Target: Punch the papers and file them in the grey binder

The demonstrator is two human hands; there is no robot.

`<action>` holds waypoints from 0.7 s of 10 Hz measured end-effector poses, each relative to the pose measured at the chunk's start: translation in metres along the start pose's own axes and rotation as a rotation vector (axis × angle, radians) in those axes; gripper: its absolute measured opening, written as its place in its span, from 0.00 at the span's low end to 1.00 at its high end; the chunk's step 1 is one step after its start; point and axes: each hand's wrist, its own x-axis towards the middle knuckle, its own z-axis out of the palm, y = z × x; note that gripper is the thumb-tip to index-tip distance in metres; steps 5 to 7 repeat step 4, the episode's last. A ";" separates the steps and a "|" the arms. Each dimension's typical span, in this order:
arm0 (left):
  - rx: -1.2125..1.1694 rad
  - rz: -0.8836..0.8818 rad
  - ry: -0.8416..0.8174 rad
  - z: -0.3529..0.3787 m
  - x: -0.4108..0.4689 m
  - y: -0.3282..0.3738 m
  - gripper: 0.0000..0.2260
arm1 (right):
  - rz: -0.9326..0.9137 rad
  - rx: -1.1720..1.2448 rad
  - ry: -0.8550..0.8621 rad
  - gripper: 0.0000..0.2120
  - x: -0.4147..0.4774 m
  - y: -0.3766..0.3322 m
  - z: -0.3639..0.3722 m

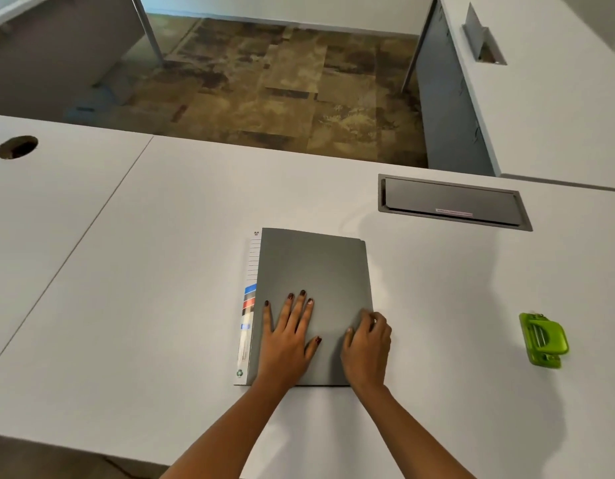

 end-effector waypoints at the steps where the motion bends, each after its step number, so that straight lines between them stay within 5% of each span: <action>1: 0.020 -0.008 -0.009 0.005 0.000 0.001 0.30 | 0.021 -0.011 -0.028 0.20 -0.003 0.000 0.006; 7: -0.046 -0.022 0.087 0.006 0.007 0.008 0.29 | -0.062 0.050 0.101 0.20 -0.005 0.005 0.005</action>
